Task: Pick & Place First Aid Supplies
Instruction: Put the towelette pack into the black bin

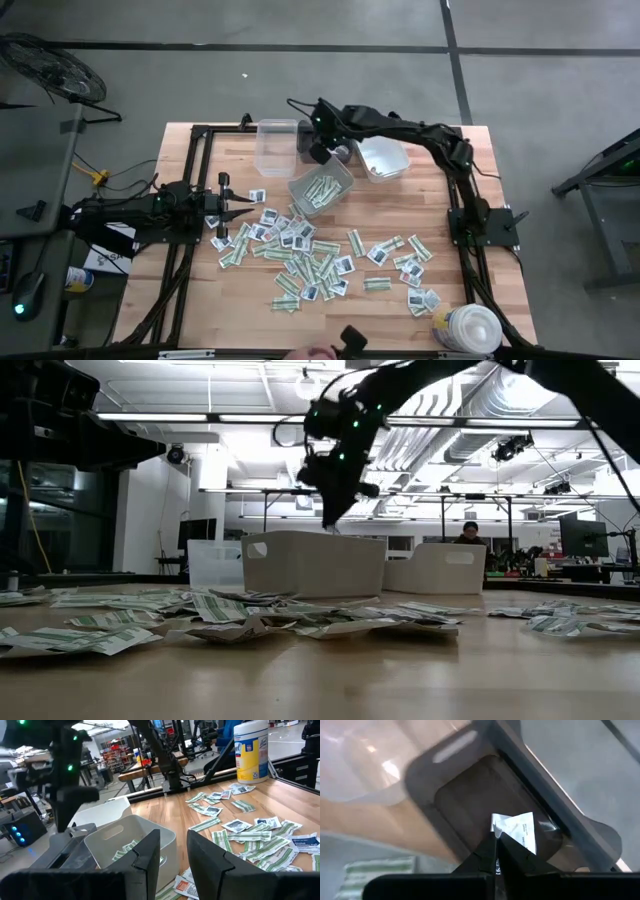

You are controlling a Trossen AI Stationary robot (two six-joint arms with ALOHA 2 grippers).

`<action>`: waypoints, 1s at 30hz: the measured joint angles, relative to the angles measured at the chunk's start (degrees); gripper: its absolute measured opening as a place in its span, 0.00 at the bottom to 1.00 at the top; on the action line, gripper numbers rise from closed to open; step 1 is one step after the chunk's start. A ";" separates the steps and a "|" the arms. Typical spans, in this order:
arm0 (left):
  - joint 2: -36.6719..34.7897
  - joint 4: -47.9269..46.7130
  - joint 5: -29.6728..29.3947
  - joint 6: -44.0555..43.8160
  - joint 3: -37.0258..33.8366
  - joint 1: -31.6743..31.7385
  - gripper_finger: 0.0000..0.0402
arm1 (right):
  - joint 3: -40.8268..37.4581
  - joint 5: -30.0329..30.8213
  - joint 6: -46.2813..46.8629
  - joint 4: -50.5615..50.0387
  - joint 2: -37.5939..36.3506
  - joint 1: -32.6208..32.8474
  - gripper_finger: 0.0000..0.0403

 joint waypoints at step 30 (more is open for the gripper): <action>0.01 -0.01 0.00 0.01 -0.01 0.00 0.24 | -0.22 -1.92 10.20 -8.02 3.09 -3.91 0.21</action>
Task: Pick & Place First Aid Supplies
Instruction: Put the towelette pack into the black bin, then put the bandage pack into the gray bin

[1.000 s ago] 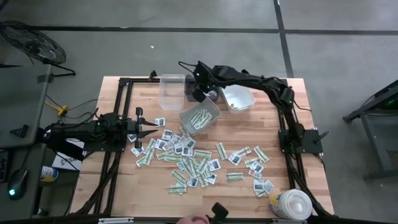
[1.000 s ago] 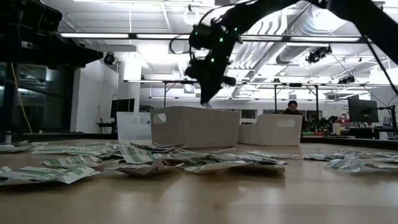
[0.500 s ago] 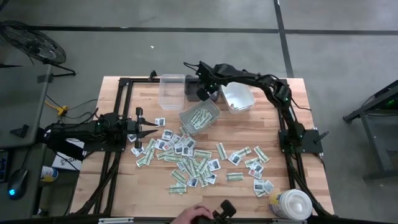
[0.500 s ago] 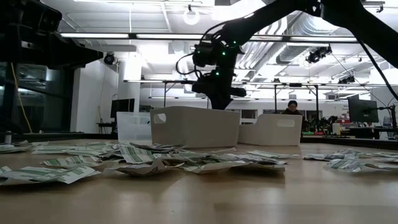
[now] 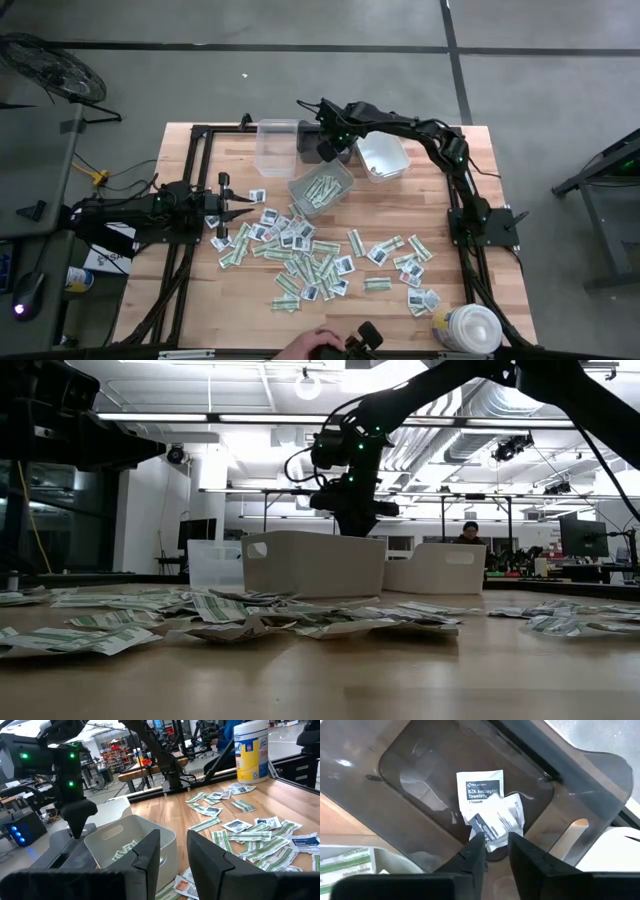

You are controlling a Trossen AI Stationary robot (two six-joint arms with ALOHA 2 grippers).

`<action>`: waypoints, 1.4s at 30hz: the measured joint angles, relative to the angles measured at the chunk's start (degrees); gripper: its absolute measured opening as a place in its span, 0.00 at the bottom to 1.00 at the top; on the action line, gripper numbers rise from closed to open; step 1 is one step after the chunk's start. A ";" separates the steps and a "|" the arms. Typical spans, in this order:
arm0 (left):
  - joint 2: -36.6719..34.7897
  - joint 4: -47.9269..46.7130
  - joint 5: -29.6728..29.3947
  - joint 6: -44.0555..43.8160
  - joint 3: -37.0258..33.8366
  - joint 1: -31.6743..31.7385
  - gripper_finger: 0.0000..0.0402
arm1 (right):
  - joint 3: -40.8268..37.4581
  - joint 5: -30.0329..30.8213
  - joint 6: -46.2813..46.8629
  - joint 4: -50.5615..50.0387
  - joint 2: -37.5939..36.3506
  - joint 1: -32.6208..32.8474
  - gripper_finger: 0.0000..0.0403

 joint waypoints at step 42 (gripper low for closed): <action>0.00 0.00 -0.01 0.00 -0.01 0.00 0.24 | -0.81 -20.14 -33.81 -25.24 -14.42 25.10 0.29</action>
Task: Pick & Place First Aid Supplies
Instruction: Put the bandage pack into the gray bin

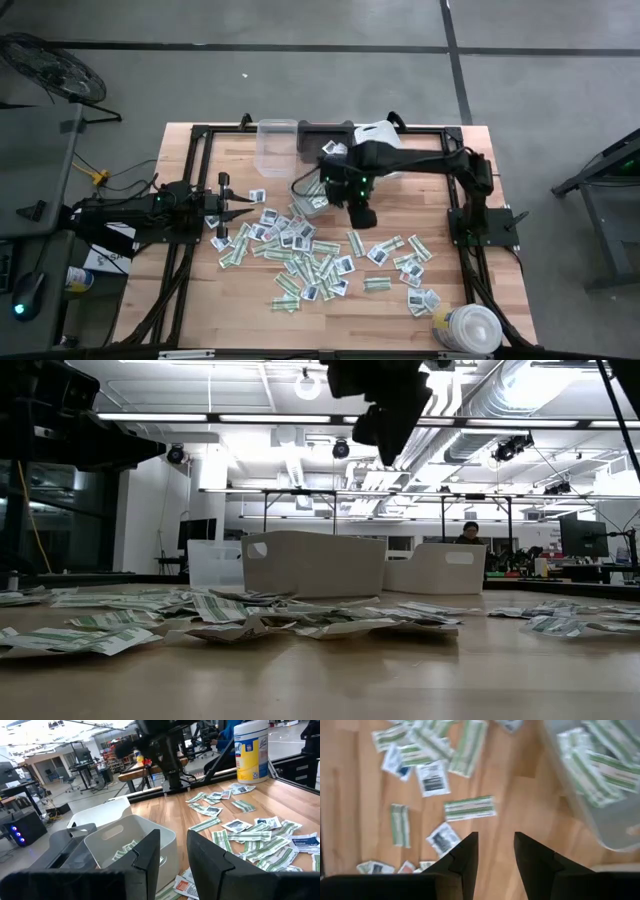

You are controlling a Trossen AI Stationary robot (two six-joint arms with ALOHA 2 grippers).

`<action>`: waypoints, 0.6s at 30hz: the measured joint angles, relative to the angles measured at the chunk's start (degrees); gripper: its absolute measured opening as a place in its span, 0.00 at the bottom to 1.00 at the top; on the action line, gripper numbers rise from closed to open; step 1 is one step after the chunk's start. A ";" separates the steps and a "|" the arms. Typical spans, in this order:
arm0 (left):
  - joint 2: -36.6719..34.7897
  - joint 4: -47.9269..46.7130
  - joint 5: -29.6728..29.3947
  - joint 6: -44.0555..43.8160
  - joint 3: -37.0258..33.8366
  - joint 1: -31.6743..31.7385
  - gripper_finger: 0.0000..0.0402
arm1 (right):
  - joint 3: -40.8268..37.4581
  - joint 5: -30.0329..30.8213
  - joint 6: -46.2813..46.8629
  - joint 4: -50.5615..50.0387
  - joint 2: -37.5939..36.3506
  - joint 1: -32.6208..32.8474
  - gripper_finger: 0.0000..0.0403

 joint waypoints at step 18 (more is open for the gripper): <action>0.01 0.01 0.01 -0.01 0.01 0.01 0.24 | -36.54 9.52 6.96 31.89 -12.48 17.84 0.29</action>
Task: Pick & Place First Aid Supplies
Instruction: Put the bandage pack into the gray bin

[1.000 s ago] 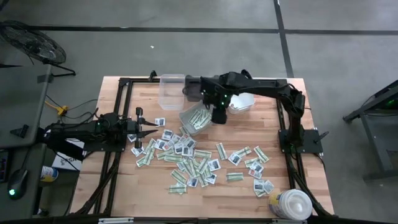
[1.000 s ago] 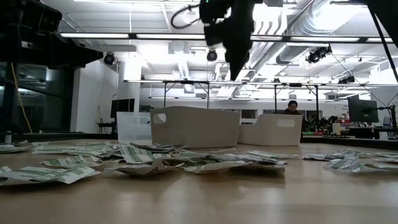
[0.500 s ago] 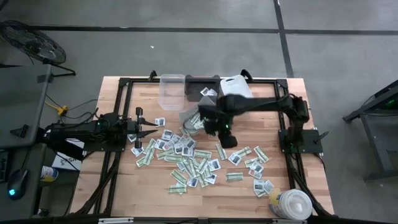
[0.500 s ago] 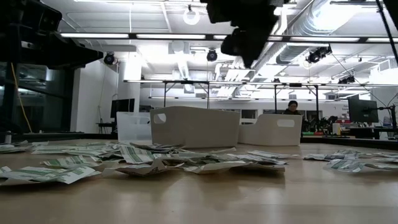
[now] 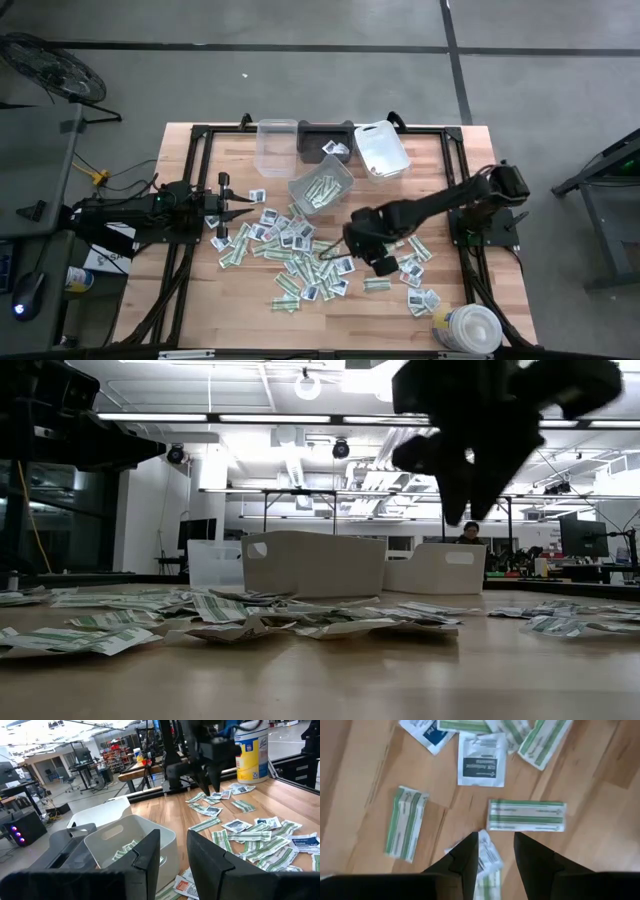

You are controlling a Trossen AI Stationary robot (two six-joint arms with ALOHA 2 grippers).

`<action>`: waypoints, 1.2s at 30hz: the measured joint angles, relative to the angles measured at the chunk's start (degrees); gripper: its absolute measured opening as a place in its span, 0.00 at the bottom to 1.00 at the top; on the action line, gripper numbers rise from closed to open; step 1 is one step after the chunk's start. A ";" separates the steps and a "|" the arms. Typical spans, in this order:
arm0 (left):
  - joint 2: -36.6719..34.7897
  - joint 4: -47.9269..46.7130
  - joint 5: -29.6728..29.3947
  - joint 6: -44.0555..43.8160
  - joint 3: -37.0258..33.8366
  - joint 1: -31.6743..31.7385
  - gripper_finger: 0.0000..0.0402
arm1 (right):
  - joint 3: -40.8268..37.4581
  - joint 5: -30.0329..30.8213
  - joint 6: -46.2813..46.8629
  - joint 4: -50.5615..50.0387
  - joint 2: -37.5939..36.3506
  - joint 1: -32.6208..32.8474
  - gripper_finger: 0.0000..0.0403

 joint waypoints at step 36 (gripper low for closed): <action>-0.01 -0.01 0.00 0.02 0.01 0.00 0.24 | -11.20 7.71 2.30 17.55 6.46 4.35 0.29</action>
